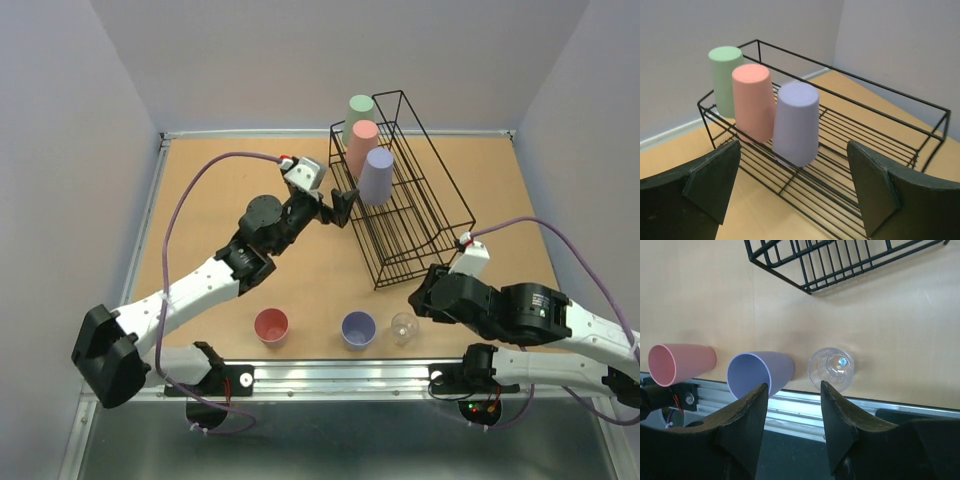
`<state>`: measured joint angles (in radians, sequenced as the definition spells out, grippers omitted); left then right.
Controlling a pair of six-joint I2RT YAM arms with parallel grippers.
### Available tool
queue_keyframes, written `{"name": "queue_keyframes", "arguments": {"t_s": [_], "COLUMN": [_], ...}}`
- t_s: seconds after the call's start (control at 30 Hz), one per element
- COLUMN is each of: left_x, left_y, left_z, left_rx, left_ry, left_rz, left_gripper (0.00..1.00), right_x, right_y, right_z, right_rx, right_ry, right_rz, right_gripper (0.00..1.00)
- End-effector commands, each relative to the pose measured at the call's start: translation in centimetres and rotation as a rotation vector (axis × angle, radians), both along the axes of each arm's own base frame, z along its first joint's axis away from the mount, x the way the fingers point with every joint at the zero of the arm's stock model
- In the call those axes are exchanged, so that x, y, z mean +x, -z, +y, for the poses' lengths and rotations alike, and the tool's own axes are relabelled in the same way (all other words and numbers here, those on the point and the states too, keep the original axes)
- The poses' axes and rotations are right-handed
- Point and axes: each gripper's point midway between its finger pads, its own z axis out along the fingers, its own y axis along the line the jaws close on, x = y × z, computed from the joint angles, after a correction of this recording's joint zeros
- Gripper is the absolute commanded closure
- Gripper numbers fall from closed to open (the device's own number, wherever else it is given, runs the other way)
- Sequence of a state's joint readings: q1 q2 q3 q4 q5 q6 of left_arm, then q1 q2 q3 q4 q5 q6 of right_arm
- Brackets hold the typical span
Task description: Load the cups into the dish rack
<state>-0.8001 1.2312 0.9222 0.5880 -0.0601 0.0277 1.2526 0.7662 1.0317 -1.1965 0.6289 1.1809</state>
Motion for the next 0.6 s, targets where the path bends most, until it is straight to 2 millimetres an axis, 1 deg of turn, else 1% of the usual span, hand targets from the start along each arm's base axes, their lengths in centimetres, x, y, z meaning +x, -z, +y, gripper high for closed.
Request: {"name": "queue_keyframes", "arguments": {"t_s": [0.0,0.07,0.1,0.13,0.17,0.2,0.23,0.27,0.3,0.33,0.4,0.43,0.47,0.5,0.57], "left_x": [-2.8,-4.0,-4.6,-5.3,-5.8,-6.3,-6.6,-6.8,-7.1,-7.5,-8.0,-8.3,-8.5,-8.7,-9.0], "left_y": [0.4,0.7,1.6,1.2,2.1,2.0,2.1,2.6,3.5,3.4,4.1,3.9,3.9,4.5,4.4], "left_z": [1.3,1.9,1.9,2.3,2.5,2.8,3.0,3.2,3.5,3.9,4.3,4.7,4.9,5.2,5.8], "left_rx": [-0.049,-0.068,-0.067,-0.088,-0.08,-0.114,-0.125,-0.127,-0.113,-0.133,-0.134,-0.149,-0.161,-0.164,-0.176], "left_ry": [0.009,0.026,0.039,0.046,0.049,0.053,0.049,0.04,0.032,0.028,0.017,0.015,0.012,-0.003,-0.014], "left_rz": [0.09,0.129,0.179,0.19,0.229,0.26,0.28,0.306,0.345,0.364,0.408,0.416,0.43,0.46,0.473], "left_gripper": [0.02,0.02,0.05,0.06,0.08,0.09,0.09,0.07,0.03,0.01,0.01,0.01,0.01,0.01,0.01], "right_x": [-0.8,-1.2,-1.3,-1.5,-1.6,-1.6,-1.5,-1.5,-1.4,-1.3,-1.3,-1.2,-1.3,-1.4,-1.5], "right_y": [1.0,2.5,3.4,4.1,4.5,5.4,5.3,6.2,6.5,7.4,7.9,8.2,8.8,9.5,10.4], "right_z": [1.4,2.2,2.7,2.9,3.1,3.4,3.8,3.7,4.0,4.0,4.4,4.5,4.6,4.5,4.7], "right_rx": [0.079,0.072,0.068,0.062,0.059,0.056,0.067,0.054,0.067,0.055,0.062,0.061,0.047,0.032,0.015], "right_ry": [-0.029,-0.063,-0.074,-0.088,-0.091,-0.093,-0.094,-0.088,-0.078,-0.072,-0.069,-0.065,-0.068,-0.066,-0.066], "right_rz": [0.041,0.066,0.078,0.093,0.099,0.106,0.104,0.112,0.109,0.117,0.118,0.12,0.131,0.14,0.157], "right_gripper": [0.48,0.48,0.49,0.49,0.49,0.49,0.49,0.49,0.49,0.48,0.49,0.49,0.49,0.49,0.49]}}
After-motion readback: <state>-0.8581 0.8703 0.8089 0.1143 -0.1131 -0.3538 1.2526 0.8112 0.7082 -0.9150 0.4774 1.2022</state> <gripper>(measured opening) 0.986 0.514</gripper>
